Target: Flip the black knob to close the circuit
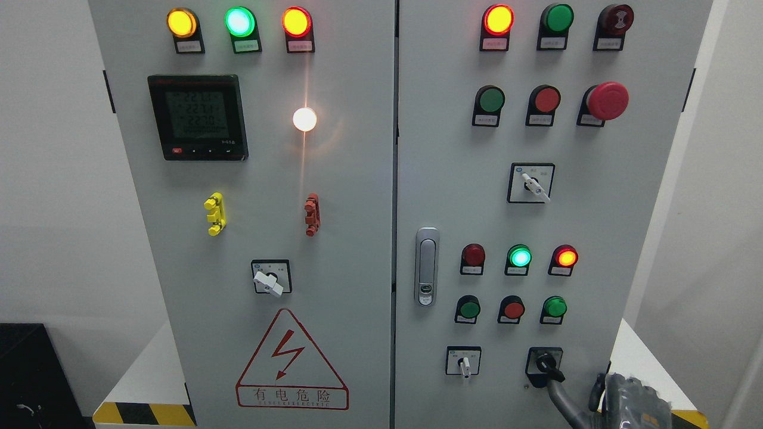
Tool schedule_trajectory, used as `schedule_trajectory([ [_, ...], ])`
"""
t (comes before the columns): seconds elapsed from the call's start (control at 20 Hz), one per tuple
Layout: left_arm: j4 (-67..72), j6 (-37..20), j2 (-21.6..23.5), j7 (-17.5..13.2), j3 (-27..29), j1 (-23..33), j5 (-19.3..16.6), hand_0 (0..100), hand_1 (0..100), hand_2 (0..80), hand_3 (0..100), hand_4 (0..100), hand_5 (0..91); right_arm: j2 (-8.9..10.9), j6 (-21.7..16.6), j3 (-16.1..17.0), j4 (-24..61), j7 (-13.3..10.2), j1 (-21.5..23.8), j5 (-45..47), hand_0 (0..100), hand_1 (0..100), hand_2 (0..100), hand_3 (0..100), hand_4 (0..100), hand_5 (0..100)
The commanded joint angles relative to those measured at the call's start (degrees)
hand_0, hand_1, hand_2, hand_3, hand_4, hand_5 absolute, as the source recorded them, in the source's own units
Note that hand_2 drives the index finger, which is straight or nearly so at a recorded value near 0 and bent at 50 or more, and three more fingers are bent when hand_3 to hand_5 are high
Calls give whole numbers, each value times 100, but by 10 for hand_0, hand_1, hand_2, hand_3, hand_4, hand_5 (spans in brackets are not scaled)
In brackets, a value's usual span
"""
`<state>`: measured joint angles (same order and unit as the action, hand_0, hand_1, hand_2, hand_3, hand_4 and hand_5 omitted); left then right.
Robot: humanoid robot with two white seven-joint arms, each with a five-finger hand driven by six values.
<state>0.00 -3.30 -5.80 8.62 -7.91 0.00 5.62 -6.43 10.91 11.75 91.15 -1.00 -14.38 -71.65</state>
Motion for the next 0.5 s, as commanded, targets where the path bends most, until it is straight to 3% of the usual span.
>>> schedule_trajectory([
  [0.0,-167,5,0,-1,0,123,0,120,556,0,0,0,0,1,-19,-41,34,-94,23,55,0,0,820,1000,971,1000],
  [0.45,-167,5,0,-1,0,132,0,120,556,0,0,0,0,10,-71,-295,52,-94,102,55,0,1,821,1000,970,1000],
])
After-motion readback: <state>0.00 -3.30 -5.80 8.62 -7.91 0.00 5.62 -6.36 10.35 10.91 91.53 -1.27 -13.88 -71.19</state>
